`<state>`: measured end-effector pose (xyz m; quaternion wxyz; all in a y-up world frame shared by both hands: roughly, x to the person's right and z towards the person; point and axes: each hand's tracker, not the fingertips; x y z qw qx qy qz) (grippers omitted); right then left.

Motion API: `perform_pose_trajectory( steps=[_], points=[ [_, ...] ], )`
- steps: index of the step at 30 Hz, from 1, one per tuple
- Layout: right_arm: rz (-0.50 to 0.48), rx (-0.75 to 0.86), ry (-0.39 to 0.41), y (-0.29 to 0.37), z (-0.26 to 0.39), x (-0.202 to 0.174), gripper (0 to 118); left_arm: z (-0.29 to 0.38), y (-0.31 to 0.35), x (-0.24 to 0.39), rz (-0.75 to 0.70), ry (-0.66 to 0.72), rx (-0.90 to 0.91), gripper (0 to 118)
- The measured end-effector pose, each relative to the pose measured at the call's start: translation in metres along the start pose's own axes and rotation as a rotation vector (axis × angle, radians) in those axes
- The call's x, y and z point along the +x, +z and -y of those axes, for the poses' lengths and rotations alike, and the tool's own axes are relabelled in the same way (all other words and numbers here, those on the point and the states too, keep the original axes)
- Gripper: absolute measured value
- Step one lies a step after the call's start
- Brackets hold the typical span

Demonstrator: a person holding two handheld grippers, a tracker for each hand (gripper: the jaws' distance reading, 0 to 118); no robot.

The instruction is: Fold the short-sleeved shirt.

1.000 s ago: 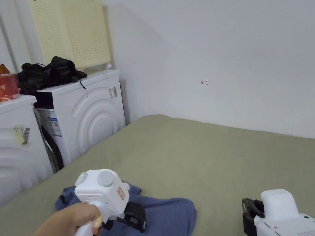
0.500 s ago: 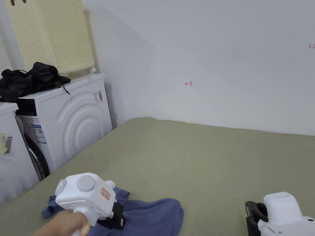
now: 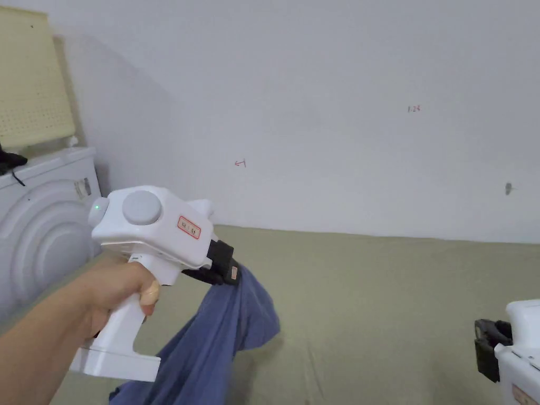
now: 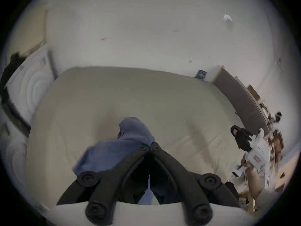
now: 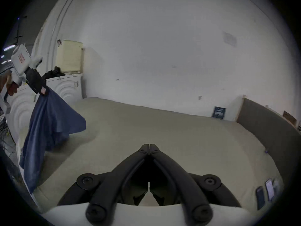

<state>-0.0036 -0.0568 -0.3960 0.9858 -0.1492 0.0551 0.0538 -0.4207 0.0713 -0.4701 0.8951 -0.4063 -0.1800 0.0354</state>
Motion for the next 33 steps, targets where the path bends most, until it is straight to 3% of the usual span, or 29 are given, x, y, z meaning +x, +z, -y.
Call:
perform_pose_trajectory(
  steps=[11, 17, 22, 23, 24, 25, 26, 27, 28, 29, 31, 33],
  points=[
    [0.311, -0.012, -0.07, 0.054, 0.013, 0.151, 0, -0.054, -0.133, 0.207, 0.354, -0.241, -0.075, 0],
    [0.417, -0.044, -0.105, 0.081, 0.036, 0.208, 0, -0.003, -0.215, 0.305, 0.565, -0.346, -0.233, 0],
    [0.443, -0.07, -0.123, 0.093, 0.051, 0.225, 0, 0.058, -0.28, 0.339, 0.583, -0.331, -0.372, 1],
    [0.448, -0.073, -0.123, 0.094, 0.053, 0.226, 0, 0.07, -0.292, 0.34, 0.569, -0.322, -0.388, 11],
    [0.45, -0.074, -0.122, 0.094, 0.055, 0.226, 0, 0.078, -0.3, 0.341, 0.563, -0.323, -0.41, 36],
    [0.449, -0.074, -0.125, 0.094, 0.057, 0.227, 0, 0.087, -0.309, 0.34, 0.548, -0.315, -0.42, 36],
    [0.447, -0.073, -0.129, 0.093, 0.058, 0.227, 0, 0.093, -0.313, 0.338, 0.501, -0.304, -0.426, 48],
    [0.441, -0.076, -0.133, 0.092, 0.058, 0.227, 0, 0.097, -0.316, 0.334, 0.43, -0.302, -0.434, 75],
    [0.434, -0.081, -0.138, 0.091, 0.058, 0.226, 0, 0.097, -0.314, 0.324, 0.408, -0.28, -0.436, 109],
    [0.422, -0.083, -0.141, 0.09, 0.057, 0.224, 0, 0.092, -0.306, 0.314, 0.418, -0.245, -0.403, 108],
    [0.403, -0.077, -0.14, 0.087, 0.055, 0.218, 0, 0.079, -0.279, 0.287, 0.401, -0.182, -0.31, 90],
    [0.385, -0.073, -0.136, 0.086, 0.051, 0.211, 0, 0.067, -0.241, 0.257, 0.358, -0.141, -0.179, 86]
  ],
)
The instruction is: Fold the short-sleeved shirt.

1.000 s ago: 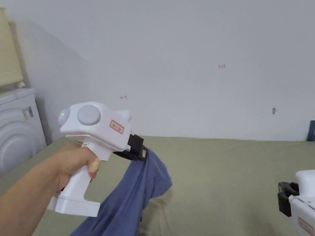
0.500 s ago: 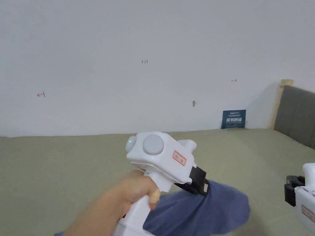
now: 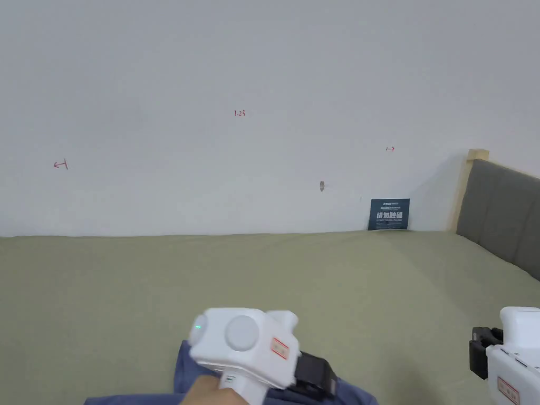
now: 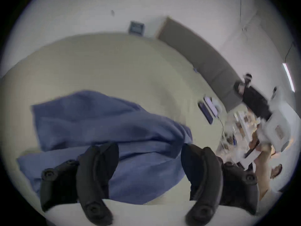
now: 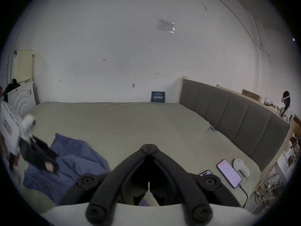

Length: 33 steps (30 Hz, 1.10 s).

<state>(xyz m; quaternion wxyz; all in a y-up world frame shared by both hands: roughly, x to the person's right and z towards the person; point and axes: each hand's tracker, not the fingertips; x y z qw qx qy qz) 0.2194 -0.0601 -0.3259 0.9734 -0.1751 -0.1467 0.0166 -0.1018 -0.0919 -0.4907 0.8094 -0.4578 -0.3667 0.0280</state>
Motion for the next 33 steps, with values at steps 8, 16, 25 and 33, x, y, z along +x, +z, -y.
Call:
perform_pose_trajectory(
  steps=[8, 16, 25, 33],
  points=[
    [-0.074, 0.025, 0.002, 0.011, -0.009, -0.027, 0, 0.079, 0.177, -0.067, -0.415, 0.07, 0.458, 0],
    [-0.125, 0.004, 0.014, 0.013, 0.012, -0.051, 0, 0.165, 0.218, -0.119, -0.51, 0.288, 0.447, 0],
    [-0.153, -0.01, 0.07, -0.002, 0.013, -0.067, 0, 0.086, 0.151, -0.202, -0.449, 0.357, 0.169, 0],
    [-0.158, -0.043, 0.11, -0.019, 0.02, -0.058, 0, 0.04, 0.065, -0.268, -0.508, 0.369, -0.136, 109]
  ],
)
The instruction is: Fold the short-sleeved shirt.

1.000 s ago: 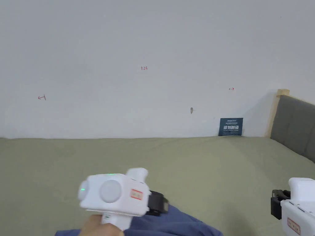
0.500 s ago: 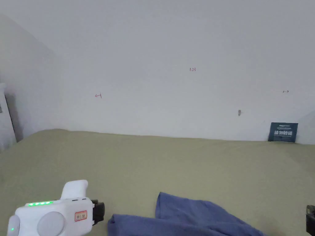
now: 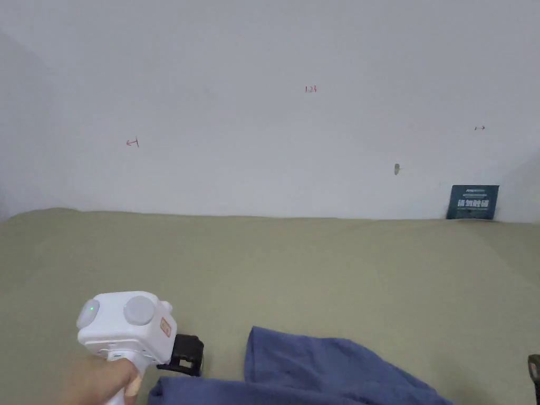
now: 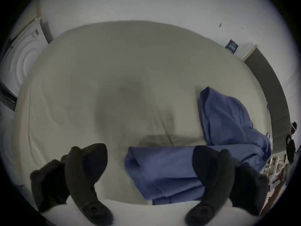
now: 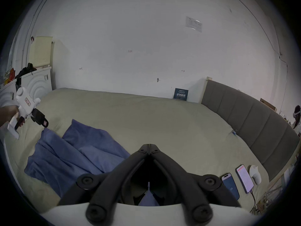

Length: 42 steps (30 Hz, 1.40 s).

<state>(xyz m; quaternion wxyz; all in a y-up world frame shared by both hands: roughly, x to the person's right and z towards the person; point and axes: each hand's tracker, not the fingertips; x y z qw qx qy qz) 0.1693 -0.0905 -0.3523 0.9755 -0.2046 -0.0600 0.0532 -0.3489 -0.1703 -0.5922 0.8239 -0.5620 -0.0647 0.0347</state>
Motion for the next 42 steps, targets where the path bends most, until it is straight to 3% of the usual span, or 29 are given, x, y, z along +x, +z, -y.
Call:
perform_pose_trajectory(
  steps=[4, 7, 9, 10, 11, 12, 13, 17, 21, 22, 23, 24, 27, 31, 42],
  points=[
    [0.003, -0.034, -0.008, -0.009, 0.006, 0.007, 0, 0.006, -0.031, 0.002, 0.005, 0.006, -0.087, 100],
    [-0.026, -0.06, -0.032, -0.013, 0.011, 0.009, 1, 0.016, -0.035, 0.006, -0.052, -0.04, -0.046, 84],
    [-0.098, -0.108, -0.067, -0.015, 0.015, 0.011, 9, 0.017, -0.029, 0.01, -0.084, -0.076, -0.02, 68],
    [-0.151, -0.152, -0.085, -0.018, 0.019, 0.013, 33, 0.018, -0.026, 0.01, -0.098, -0.109, 0.0, 50],
    [-0.187, -0.19, -0.11, -0.021, 0.023, 0.015, 66, 0.021, -0.021, 0.009, -0.079, -0.122, 0.023, 23],
    [-0.207, -0.223, -0.124, -0.023, 0.027, 0.015, 99, 0.021, -0.019, 0.008, -0.025, -0.119, 0.041, 7],
    [-0.234, -0.268, -0.141, -0.027, 0.034, 0.014, 116, 0.022, -0.016, 0.008, 0.045, -0.112, 0.046, 7],
    [-0.345, -0.333, -0.205, -0.03, 0.052, 0.01, 112, 0.024, -0.008, 0.013, 0.009, -0.102, 0.061, 7],
    [-0.307, -0.432, -0.114, -0.045, 0.067, -0.002, 109, 0.025, -0.008, 0.014, 0.018, -0.097, 0.064, 7],
    [-0.294, -0.435, -0.092, -0.046, 0.068, -0.004, 88, 0.025, -0.005, 0.011, 0.023, -0.084, 0.075, 6],
    [-0.307, -0.427, -0.078, -0.045, 0.069, -0.004, 51, 0.025, -0.005, 0.01, 0.039, -0.066, 0.081, 6],
    [-0.294, -0.429, -0.073, -0.047, 0.07, -0.006, 0, 0.026, -0.003, 0.009, 0.049, -0.049, 0.096, 6],
    [-0.304, -0.426, -0.11, -0.038, 0.062, -0.006, 2, 0.027, 0.007, 0.005, 0.08, -0.021, 0.147, 6],
    [-0.308, -0.361, -0.083, -0.027, 0.041, -0.009, 2, 0.023, 0.033, 0.007, 0.1, -0.038, 0.247, 6],
    [-0.359, -0.162, -0.154, -0.042, -0.068, -0.003, 2, -0.022, 0.163, -0.003, 0.104, 0.015, 0.53, 6]
  ],
)
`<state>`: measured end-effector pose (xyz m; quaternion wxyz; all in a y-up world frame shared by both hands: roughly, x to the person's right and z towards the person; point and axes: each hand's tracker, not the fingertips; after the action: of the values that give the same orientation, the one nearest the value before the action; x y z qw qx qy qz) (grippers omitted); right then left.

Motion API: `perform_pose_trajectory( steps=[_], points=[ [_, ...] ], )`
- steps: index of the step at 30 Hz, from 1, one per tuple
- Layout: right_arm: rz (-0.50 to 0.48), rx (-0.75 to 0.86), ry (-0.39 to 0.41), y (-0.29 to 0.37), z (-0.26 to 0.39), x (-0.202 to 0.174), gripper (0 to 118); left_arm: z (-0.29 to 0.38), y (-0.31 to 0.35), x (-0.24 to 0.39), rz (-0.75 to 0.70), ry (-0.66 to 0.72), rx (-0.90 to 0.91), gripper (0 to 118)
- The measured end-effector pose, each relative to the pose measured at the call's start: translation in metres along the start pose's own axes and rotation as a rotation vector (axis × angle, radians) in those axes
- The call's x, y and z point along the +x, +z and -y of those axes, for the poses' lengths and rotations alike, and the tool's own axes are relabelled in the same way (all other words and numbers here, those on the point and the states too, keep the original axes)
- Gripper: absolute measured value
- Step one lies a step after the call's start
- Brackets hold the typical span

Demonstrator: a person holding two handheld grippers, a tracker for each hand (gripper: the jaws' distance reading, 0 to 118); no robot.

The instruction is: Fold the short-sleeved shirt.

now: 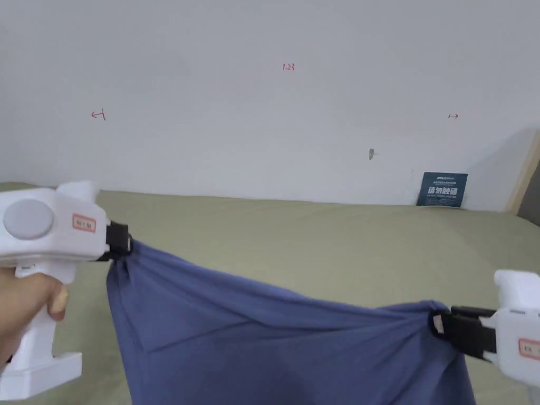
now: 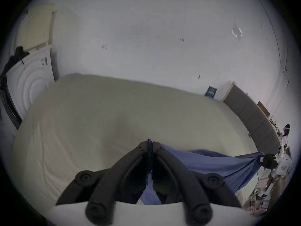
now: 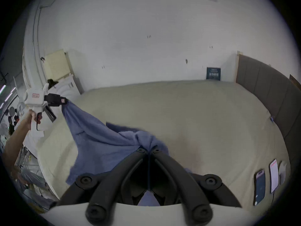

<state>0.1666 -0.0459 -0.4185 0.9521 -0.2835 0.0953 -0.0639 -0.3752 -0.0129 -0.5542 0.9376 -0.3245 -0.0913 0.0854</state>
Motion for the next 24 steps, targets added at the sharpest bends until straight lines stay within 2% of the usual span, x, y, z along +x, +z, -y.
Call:
perform_pose_trajectory(
  steps=[10, 17, 24],
  points=[
    [0.003, 0.181, 0.081, -0.026, -0.121, -0.013, 2, -0.091, 0.062, -0.008, -0.055, -0.006, 0.186, 6],
    [0.05, 0.301, 0.074, -0.046, -0.184, -0.025, 2, -0.138, 0.071, -0.001, -0.076, -0.024, 0.269, 6],
    [0.12, 0.353, 0.022, -0.071, -0.191, -0.023, 2, -0.14, 0.052, 0.002, -0.066, 0.009, 0.281, 6]
  ],
)
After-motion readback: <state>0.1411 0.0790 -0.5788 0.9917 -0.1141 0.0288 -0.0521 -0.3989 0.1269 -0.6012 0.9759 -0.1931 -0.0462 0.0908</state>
